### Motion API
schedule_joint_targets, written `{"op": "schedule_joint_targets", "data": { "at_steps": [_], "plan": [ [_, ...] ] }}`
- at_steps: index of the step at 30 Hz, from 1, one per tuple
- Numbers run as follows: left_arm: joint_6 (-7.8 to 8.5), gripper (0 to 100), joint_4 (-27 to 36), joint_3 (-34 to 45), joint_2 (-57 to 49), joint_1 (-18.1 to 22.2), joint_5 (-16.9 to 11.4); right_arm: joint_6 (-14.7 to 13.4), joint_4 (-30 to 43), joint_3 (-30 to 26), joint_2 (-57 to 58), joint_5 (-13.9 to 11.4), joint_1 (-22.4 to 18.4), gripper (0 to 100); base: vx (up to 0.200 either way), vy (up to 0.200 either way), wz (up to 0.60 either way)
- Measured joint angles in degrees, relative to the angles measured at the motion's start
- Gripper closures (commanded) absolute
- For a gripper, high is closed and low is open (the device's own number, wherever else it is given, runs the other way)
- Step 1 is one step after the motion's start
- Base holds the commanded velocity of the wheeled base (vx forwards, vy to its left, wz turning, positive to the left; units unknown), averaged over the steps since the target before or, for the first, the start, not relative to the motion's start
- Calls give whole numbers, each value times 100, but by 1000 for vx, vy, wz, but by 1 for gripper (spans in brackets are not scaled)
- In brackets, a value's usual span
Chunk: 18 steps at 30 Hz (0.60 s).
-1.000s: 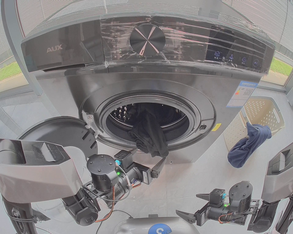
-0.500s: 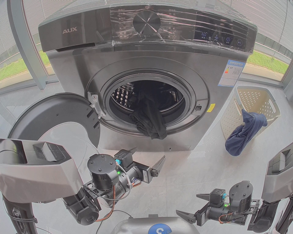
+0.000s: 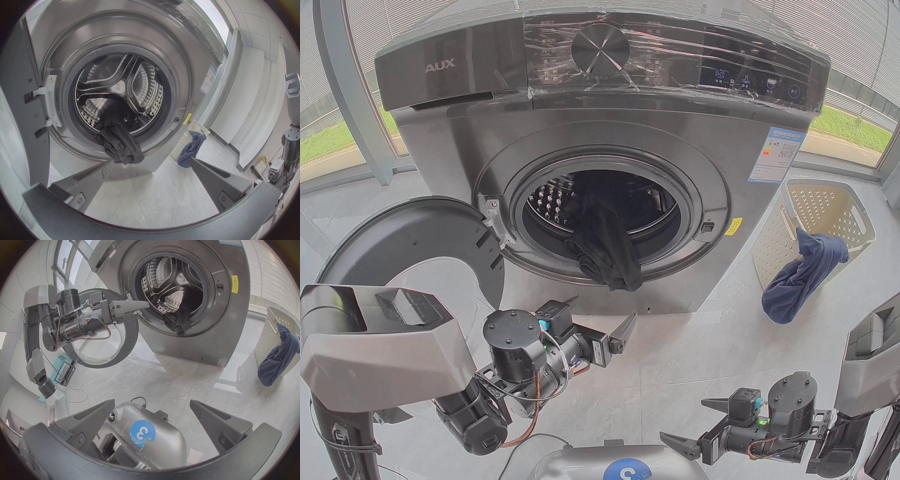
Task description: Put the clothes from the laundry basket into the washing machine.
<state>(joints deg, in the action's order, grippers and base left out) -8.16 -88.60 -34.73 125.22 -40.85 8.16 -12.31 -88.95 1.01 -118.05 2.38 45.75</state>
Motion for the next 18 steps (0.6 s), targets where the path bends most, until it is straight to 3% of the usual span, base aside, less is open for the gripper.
{"op": "schedule_joint_targets", "data": {
  "at_steps": [8, 18],
  "plan": [
    [9, 0, 35, -316, 193, 179, -48, 2, -5, 2, -9, 0, 24, 0, 200, 0, 0],
    [33, 0, 82, -848, 684, 232, -55, 2, -2, -2, -33, 7, 48, 0, 0, 0, 0]
  ]
}}
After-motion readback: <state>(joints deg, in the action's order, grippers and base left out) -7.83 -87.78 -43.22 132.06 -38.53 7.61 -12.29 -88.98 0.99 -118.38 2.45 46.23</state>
